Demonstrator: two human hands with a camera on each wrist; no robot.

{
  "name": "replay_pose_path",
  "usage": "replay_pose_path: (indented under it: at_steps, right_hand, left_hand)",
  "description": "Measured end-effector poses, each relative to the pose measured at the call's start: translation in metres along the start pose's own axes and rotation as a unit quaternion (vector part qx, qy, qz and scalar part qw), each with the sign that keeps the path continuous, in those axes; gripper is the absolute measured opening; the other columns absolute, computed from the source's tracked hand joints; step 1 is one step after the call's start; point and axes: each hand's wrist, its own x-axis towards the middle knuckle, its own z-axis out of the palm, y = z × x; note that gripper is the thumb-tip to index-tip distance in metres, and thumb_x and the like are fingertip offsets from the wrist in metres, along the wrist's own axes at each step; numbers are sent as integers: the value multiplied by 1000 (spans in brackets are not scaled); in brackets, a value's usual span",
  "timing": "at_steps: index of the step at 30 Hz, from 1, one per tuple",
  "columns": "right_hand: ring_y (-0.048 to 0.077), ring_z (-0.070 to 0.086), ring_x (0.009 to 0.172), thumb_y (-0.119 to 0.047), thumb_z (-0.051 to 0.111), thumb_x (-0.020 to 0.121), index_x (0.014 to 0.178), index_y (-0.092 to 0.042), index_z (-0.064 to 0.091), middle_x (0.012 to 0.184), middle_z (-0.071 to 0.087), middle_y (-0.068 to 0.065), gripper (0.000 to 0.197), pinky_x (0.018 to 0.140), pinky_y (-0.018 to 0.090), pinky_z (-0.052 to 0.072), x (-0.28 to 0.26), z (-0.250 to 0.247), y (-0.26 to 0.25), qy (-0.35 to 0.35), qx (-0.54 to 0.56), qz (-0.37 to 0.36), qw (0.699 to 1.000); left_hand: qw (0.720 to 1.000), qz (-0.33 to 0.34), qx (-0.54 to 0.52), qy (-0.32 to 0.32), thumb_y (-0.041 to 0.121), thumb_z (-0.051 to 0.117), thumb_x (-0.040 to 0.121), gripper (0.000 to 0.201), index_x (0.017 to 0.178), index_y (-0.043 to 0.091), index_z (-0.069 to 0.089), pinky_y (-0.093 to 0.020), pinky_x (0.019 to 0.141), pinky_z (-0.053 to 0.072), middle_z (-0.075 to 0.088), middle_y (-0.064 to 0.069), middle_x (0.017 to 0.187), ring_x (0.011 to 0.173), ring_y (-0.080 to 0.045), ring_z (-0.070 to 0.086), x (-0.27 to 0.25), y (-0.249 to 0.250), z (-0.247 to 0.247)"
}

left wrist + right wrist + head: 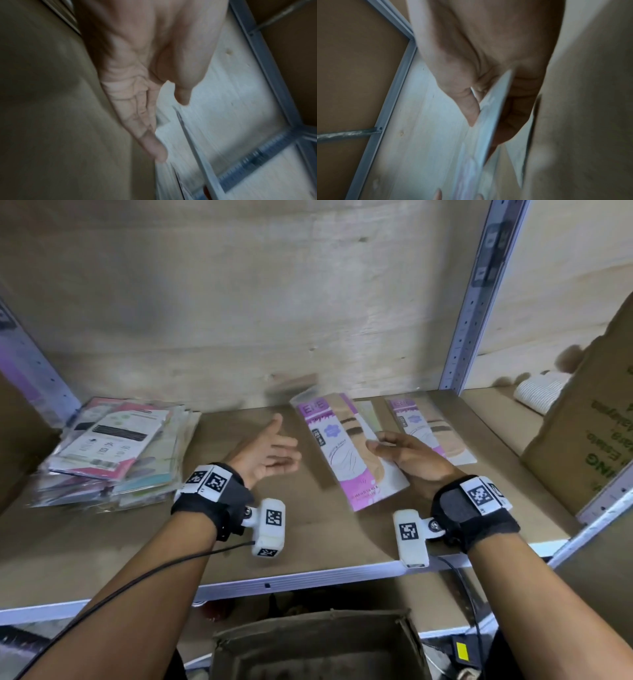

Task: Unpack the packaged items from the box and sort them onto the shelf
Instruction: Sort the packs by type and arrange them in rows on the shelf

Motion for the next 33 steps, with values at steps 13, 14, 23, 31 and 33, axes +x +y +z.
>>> replay_pose_path:
  at_steps: [13,14,23,31,33]
  right_hand:
    - [28,73,85,-37,75,83,108,-18,72,102,76,9,32,65,39,58,5,-48,-10,135,-22,1,991]
    - [26,72,83,-38,78,78,111,-22,71,100,76,5,38,57,34,56,6,-55,-11,146,-51,18,988]
    - [7,64,71,-4,73,82,131,-16,59,81,64,-9,53,65,21,47,3,-106,-17,234,-211,24,949]
    - [23,55,124,-7,63,90,138,-12,55,136,59,8,49,99,29,40,-16,-116,-19,254,-307,90,913]
    - [23,54,127,-8,64,90,138,-12,55,138,57,9,49,102,30,40,-17,-116,-18,257,-306,97,912]
  left_hand:
    - [981,68,119,-137,4,78,83,38,118,-2,64,-23,65,59,73,-12,98,74,-15,74,-5,9,117]
    - [982,73,124,-122,3,78,82,38,117,-4,64,-23,63,59,73,-11,96,72,-14,74,-3,11,121]
    - [969,89,223,-63,3,83,77,37,108,-1,62,-45,83,61,70,-11,110,88,-32,75,28,39,186]
    - [926,48,372,-47,22,91,70,64,122,-1,63,-40,94,57,70,-17,120,103,-33,71,36,34,229]
    - [928,38,367,-41,16,90,72,64,126,-2,61,-40,94,57,68,-19,124,103,-33,71,37,32,235]
